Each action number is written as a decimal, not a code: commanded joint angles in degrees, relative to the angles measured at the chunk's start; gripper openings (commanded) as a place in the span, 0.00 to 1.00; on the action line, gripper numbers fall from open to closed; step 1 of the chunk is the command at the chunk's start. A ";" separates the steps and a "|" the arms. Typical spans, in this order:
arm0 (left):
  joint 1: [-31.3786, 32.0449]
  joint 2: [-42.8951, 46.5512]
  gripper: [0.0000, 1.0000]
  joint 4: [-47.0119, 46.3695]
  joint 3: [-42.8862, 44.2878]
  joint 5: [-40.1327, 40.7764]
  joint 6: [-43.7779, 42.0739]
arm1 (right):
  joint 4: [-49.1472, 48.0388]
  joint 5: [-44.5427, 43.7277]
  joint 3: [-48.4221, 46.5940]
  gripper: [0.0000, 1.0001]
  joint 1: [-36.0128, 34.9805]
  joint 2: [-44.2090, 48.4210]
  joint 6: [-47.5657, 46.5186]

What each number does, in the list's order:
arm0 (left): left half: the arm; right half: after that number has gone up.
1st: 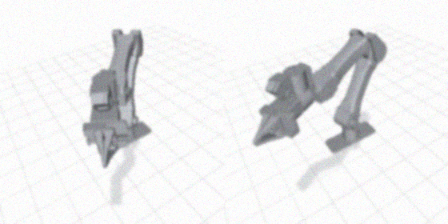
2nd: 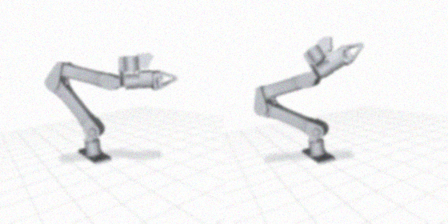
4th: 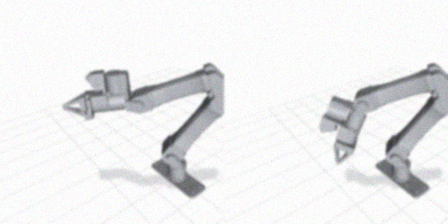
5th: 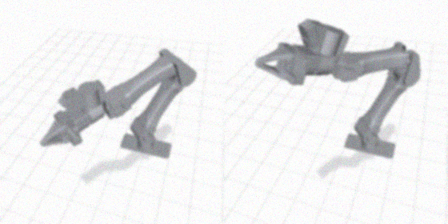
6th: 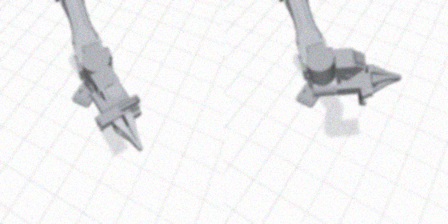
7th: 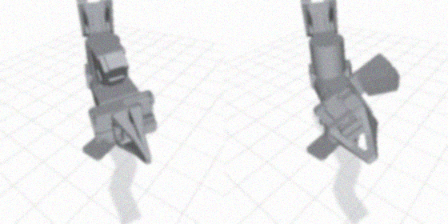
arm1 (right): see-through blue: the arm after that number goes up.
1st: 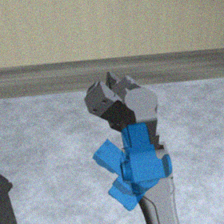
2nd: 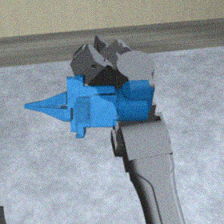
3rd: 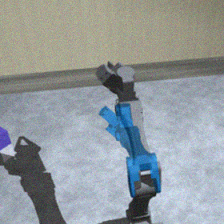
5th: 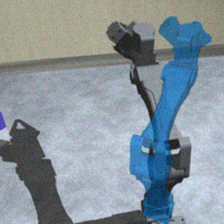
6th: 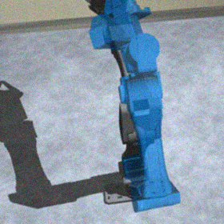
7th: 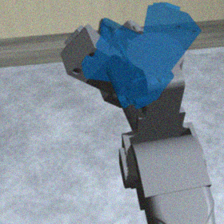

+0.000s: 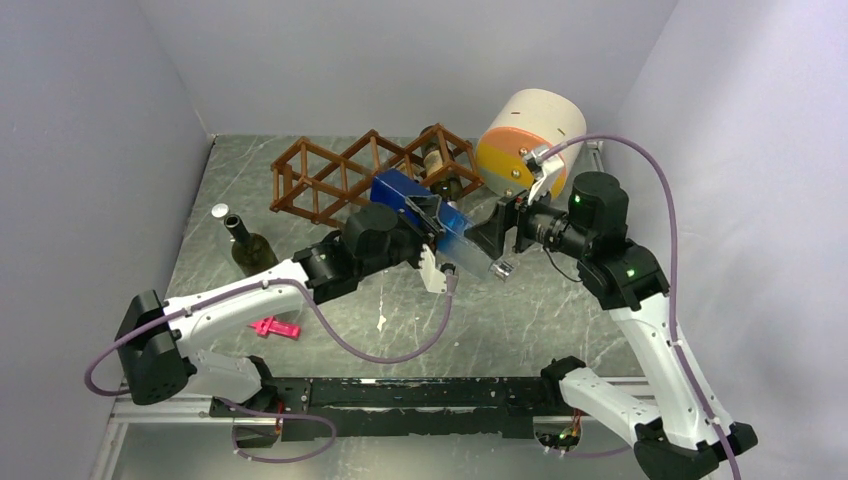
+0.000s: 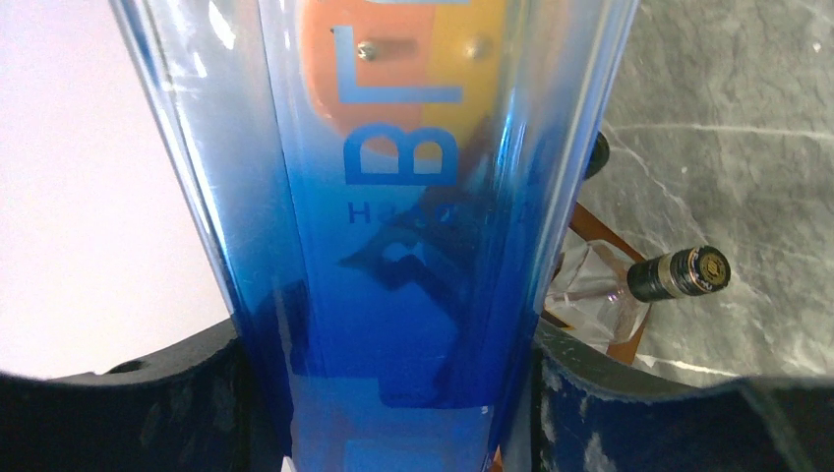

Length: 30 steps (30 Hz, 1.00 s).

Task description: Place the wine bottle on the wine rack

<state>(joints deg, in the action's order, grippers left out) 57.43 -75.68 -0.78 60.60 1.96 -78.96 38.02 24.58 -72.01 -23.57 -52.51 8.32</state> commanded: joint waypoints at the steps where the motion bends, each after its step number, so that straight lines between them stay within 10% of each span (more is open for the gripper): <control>1: -0.85 0.24 0.07 -6.57 5.82 -0.28 -6.88 | -0.93 -0.68 1.66 0.86 0.10 0.27 -0.91; 25: -1.35 -3.68 0.07 -2.75 14.42 1.31 -7.58 | -5.32 2.93 8.81 0.85 -1.57 -3.30 2.05; 30: -1.42 -3.66 0.07 -2.73 14.23 1.28 -7.48 | -5.36 1.11 8.66 0.71 -2.07 -3.23 2.30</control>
<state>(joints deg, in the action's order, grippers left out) 56.05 -81.25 6.17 70.35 2.42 -86.98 33.28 26.28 -63.83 -24.80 -55.81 10.04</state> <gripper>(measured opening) 0.649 0.791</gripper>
